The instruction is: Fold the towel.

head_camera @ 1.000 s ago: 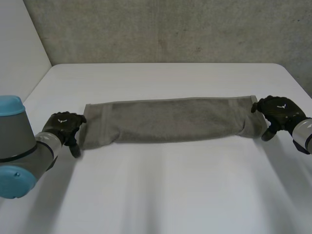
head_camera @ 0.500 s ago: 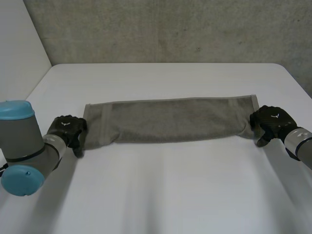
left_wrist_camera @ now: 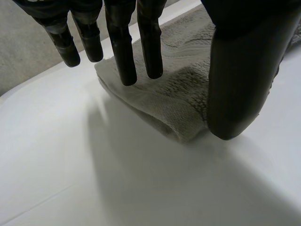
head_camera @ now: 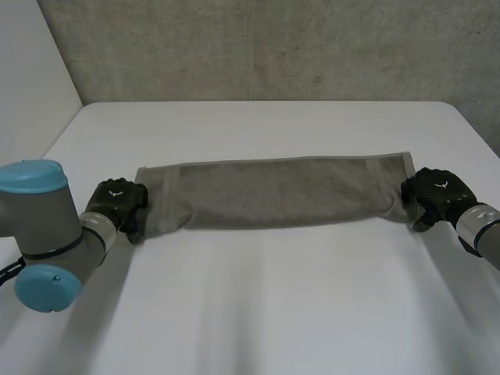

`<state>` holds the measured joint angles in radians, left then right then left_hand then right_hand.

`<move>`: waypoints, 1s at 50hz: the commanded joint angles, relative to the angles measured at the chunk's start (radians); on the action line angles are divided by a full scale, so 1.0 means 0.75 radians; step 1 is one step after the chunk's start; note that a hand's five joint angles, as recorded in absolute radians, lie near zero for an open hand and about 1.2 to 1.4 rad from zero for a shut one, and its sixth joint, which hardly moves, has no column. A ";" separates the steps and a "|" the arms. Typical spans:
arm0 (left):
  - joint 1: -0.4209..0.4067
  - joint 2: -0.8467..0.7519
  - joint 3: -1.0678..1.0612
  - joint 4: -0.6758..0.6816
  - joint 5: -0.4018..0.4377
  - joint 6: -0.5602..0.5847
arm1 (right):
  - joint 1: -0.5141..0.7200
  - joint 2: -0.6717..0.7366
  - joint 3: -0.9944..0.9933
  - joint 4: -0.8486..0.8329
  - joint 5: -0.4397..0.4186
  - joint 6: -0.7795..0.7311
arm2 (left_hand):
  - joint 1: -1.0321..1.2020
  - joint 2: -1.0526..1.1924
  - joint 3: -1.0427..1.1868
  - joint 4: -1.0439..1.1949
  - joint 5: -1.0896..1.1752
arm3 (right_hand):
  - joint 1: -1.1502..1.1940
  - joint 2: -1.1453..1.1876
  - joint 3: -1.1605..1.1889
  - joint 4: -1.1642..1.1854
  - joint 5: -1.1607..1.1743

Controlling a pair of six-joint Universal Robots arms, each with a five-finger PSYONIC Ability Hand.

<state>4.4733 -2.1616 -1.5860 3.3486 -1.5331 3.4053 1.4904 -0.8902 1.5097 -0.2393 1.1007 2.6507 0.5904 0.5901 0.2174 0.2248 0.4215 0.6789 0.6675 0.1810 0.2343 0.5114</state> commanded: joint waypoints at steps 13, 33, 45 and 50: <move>-0.009 -0.036 0.010 0.000 0.001 0.000 | -0.005 0.007 -0.004 -0.018 -0.003 -0.002 | 1.075 1.075 -0.057 -0.067 1.067 | 0.957 0.972 -0.009 -0.080 0.947; 0.030 0.066 -0.104 -0.002 0.019 0.002 | -0.161 -0.022 -0.005 0.057 -0.013 -0.265 | 1.075 1.075 -0.057 -0.067 1.067 | 0.957 0.972 -0.009 -0.080 0.947; 0.024 0.094 -0.139 -0.002 0.021 0.002 | -0.261 -0.036 0.053 0.133 -0.175 -0.376 | 1.075 1.075 -0.057 -0.067 1.067 | 0.957 0.972 -0.009 -0.080 0.947; 0.012 0.117 -0.160 -0.004 0.021 0.000 | -0.290 -0.099 0.096 0.163 -0.218 -0.374 | 1.032 1.032 -0.057 -0.067 1.024 | 0.957 0.972 -0.009 -0.080 0.947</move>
<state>4.4903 -2.0870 -1.6938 3.3465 -1.5168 3.4067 1.3075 -0.9189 1.5450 -0.1364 0.9856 2.3632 1.3006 1.2726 0.2174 0.2248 1.1469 1.2954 1.2760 0.1810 0.2342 1.1456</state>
